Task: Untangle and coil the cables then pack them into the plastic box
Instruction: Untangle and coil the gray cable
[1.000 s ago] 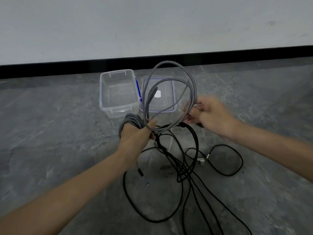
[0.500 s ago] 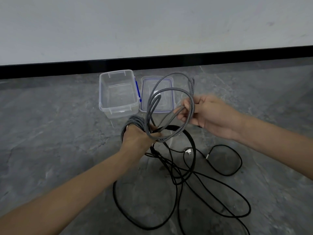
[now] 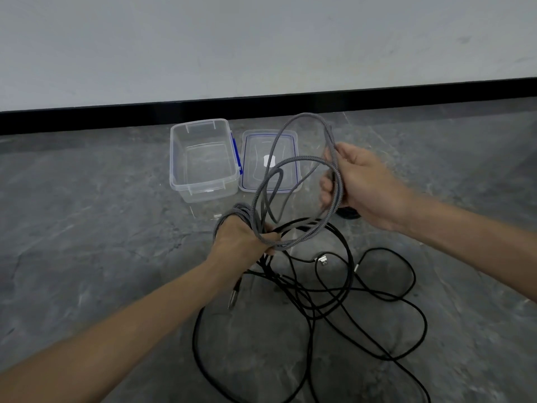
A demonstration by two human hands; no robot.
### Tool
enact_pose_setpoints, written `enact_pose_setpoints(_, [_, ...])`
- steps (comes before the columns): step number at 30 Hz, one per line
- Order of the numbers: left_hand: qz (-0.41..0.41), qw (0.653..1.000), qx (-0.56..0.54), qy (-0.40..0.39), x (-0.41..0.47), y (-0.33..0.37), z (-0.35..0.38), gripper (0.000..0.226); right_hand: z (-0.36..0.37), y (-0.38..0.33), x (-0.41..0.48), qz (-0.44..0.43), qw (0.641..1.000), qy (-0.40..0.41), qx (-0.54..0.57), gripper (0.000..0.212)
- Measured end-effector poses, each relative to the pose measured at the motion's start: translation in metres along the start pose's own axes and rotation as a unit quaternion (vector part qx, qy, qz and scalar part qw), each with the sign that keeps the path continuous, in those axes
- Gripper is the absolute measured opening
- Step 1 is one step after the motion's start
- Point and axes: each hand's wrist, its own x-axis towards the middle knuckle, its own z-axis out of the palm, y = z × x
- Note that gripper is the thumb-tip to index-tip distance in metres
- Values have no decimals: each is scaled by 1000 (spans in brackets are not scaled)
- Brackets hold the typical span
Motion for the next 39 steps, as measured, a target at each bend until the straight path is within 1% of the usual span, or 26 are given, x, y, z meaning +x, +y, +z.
enact_pose_setpoints(2, [-4,1000,3,-14,-5,0,2,16,0,-1,3,-10,999,38,-9,29])
enact_pose_setpoints(4, [-21,1000,-7,-12,-6,1,2,20,-2,1,8,-7,998,58,-2,27])
enact_pose_setpoints(6, [-39,999,-31,-9,-6,1,-1,23,-4,8,8,32,997,44,46,23])
enact_pose_setpoints(9, [-88,991,-105,-6,-7,3,-3,15,2,24,-3,109,983,-21,143,13])
enact_pose_setpoints(10, [-98,988,-122,-6,-7,3,-3,16,6,32,-8,112,983,-43,136,10])
enact_pose_setpoints(12, [-112,984,-137,-6,-7,4,-3,21,15,47,-15,76,994,-69,27,13])
enact_pose_setpoints(14, [-121,980,-156,-12,-8,4,-4,24,20,53,-18,39,994,-80,-63,22])
enact_pose_setpoints(16, [-128,977,-171,-15,-8,4,-5,23,18,54,-16,39,991,-102,-80,25])
enact_pose_setpoints(18, [-135,977,-166,-15,-7,3,-7,19,15,53,-13,52,990,-119,-61,25])
enact_pose_setpoints(20, [-139,977,-159,-21,-7,2,-8,16,12,52,-9,64,993,-88,-45,21])
enact_pose_setpoints(22, [-140,977,-161,-20,-6,0,-7,12,8,49,-3,36,995,-23,-89,17])
enact_pose_setpoints(24, [-140,976,-168,-13,-7,-1,-6,11,5,44,3,-2,992,33,-125,20])
enact_pose_setpoints(25, [-139,975,-173,-9,-7,-1,-6,13,3,41,6,-12,992,51,-111,22])
enact_pose_setpoints(28, [-134,971,-199,3,-4,0,-9,20,-2,35,11,-30,994,102,-10,18])
enact_pose_setpoints(31, [-130,973,-190,5,-3,0,-10,25,-3,36,12,-36,984,143,100,20])
enact_pose_setpoints(35, [-127,975,-184,-17,-7,2,-5,18,7,47,8,7,963,156,218,18])
enact_pose_setpoints(39, [-132,968,-209,-43,-11,5,-1,12,4,51,12,37,944,138,297,15])
